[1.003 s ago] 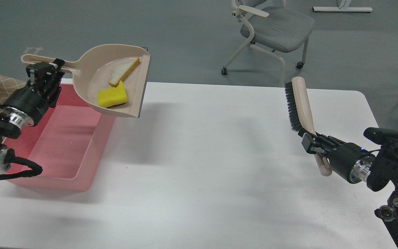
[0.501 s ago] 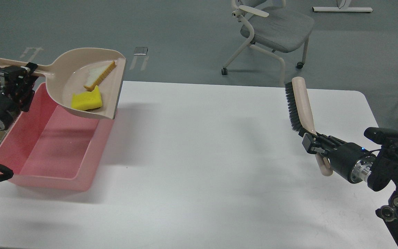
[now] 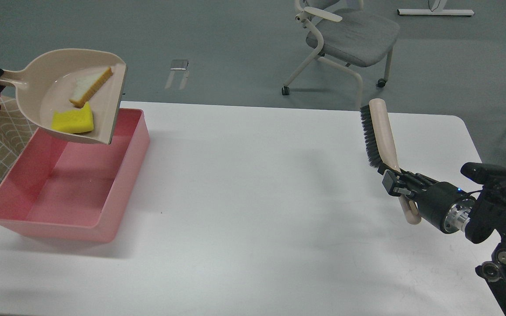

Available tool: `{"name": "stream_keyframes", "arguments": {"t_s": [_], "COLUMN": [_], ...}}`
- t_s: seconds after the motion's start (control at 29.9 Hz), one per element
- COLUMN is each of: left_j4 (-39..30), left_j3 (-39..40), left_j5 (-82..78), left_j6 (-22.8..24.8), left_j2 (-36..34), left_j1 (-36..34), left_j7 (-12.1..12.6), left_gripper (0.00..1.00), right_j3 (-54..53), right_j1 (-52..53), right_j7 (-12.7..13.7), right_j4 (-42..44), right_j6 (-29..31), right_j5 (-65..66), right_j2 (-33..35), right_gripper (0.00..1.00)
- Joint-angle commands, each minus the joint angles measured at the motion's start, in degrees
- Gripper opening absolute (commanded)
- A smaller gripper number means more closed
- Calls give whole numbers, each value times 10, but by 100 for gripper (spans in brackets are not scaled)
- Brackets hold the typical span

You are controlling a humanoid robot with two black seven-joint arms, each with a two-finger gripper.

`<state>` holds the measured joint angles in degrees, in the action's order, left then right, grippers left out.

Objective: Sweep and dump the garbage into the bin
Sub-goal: 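Lift the dustpan with the left gripper over the pink bin, then tilt the dustpan to dump sponge and paper into the bin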

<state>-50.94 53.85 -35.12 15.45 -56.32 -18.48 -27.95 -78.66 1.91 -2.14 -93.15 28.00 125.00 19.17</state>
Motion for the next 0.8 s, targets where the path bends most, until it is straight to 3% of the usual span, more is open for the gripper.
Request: {"name": "stream_keyframes", "arguments": {"t_s": [0.0,0.77], "left_j4": [1,26], "left_j3": [-2,-6], "left_j5": [-2,-88], "left_j6": [5,7], "left_j2": [-16,-106], "left_j1": [3,45], "left_j7": [0,0], "left_gripper": [0,0], "right_j3": [0,0], "right_j1": [0,1], "right_j7": [-1,-1], "right_j4": [1,6], "right_j6": [0,0], "right_j5": [0,0], "right_j2": [-1,-9], "right_gripper": [21,21]}}
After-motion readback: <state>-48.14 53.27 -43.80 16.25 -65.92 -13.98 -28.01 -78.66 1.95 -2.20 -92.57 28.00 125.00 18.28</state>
